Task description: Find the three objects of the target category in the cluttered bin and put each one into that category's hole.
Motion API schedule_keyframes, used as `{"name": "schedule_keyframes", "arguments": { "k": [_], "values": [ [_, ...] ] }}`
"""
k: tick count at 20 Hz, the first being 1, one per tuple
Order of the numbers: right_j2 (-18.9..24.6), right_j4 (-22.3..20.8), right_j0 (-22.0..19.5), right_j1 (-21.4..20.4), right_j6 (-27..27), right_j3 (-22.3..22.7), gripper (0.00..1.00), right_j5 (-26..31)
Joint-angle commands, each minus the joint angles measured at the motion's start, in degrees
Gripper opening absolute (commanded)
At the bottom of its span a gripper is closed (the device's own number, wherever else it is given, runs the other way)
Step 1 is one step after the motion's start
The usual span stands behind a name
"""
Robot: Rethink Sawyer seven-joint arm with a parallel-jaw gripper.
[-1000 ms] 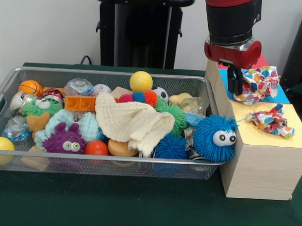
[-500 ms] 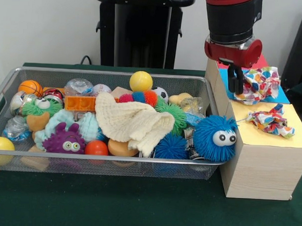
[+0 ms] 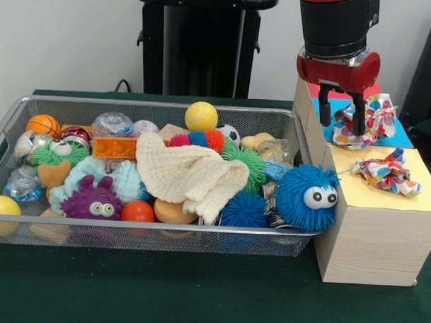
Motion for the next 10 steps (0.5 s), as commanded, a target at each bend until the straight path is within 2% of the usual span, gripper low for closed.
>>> {"name": "schedule_keyframes", "arguments": {
  "k": [1, 4, 7, 10],
  "values": [
    [-0.3, -2.6, 0.5, 0.0, 5.1, -0.7, 1.0, 6.0],
    [-0.3, -2.6, 0.5, -0.2, 4.8, -0.5, 1.0, 6.1],
    [-0.6, -2.7, 0.6, -1.3, 4.7, -1.0, 1.0, 9.2],
    [-1.1, -3.4, 0.7, -3.2, 4.6, -2.5, 1.0, 14.8]
  ]
}}
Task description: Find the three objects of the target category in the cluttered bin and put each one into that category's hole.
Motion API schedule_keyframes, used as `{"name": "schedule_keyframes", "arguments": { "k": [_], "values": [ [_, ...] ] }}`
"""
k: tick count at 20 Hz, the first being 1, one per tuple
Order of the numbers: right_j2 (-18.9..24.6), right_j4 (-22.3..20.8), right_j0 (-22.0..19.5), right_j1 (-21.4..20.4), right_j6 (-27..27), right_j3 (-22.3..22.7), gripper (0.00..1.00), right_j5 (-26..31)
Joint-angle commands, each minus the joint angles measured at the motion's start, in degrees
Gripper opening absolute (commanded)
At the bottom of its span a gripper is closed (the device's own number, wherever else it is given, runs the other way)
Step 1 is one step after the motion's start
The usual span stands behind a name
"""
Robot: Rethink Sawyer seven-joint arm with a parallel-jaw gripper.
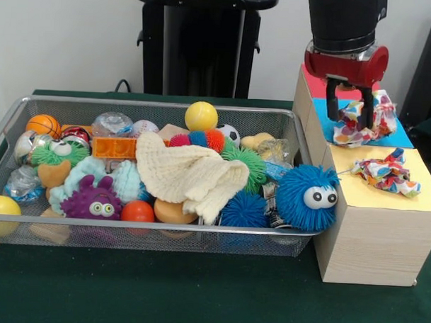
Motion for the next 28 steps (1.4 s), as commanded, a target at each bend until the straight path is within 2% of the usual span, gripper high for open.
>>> {"name": "schedule_keyframes", "arguments": {
  "k": [1, 6, 18, 25, 28],
  "values": [
    [-0.9, -3.4, -0.2, -2.7, 4.6, -2.4, 1.0, 13.1],
    [-1.5, -3.9, 0.0, -4.2, 5.8, -3.6, 1.0, 16.5],
    [-2.4, -5.0, -0.1, -3.1, 6.7, -6.7, 1.0, 18.2],
    [-3.1, -4.9, 0.6, -3.3, 7.2, -6.6, 1.0, 18.3],
    [-3.1, -4.9, 0.6, -4.0, 7.4, -7.2, 1.0, 21.9]
  ]
}}
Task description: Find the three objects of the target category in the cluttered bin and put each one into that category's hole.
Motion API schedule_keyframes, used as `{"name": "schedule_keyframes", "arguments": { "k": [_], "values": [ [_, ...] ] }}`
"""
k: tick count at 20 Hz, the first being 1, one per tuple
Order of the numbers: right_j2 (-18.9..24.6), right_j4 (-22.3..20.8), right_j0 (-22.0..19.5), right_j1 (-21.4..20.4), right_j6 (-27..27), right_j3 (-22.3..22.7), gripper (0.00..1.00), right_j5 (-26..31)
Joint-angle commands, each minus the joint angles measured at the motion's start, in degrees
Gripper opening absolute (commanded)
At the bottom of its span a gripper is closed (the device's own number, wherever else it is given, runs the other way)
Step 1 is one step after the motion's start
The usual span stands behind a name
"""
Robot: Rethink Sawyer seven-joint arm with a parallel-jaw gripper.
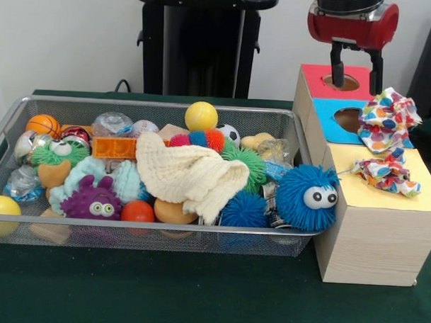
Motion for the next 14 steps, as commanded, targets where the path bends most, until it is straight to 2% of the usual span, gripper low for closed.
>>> {"name": "schedule_keyframes", "arguments": {
  "k": [1, 9, 14],
  "values": [
    [-0.7, -2.3, 0.3, -0.3, 7.5, -2.4, 1.0, 9.7],
    [-0.8, -1.4, 0.3, -1.4, 8.6, -2.4, 1.0, 11.9],
    [0.5, 1.1, -0.1, -1.9, 10.1, -2.8, 1.0, 13.1]
  ]
}}
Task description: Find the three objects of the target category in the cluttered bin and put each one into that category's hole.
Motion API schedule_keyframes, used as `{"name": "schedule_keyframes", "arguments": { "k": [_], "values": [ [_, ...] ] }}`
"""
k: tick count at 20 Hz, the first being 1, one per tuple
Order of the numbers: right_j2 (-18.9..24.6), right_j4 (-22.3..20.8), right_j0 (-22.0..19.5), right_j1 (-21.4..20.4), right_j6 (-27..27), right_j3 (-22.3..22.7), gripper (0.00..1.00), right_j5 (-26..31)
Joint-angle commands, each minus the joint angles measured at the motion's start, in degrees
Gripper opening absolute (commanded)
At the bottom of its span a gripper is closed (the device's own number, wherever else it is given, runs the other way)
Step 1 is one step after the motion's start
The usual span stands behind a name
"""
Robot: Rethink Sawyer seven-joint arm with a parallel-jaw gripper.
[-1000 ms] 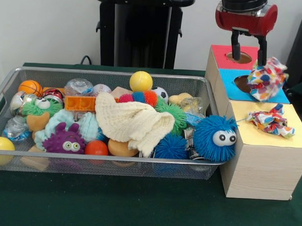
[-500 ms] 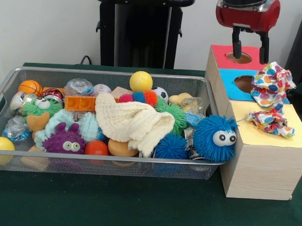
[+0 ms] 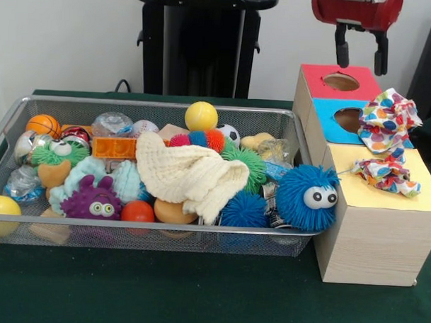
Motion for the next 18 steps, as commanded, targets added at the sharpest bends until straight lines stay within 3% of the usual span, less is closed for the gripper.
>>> {"name": "schedule_keyframes", "arguments": {
  "k": [1, 12, 18],
  "values": [
    [1.0, 1.7, -0.1, -0.1, 10.3, -1.9, 1.0, 4.9],
    [2.7, 6.3, 1.6, 1.8, 11.5, 0.8, 1.0, -8.4],
    [3.7, 8.4, 1.4, 1.9, 9.9, 2.9, 1.0, -12.5]
  ]
}}
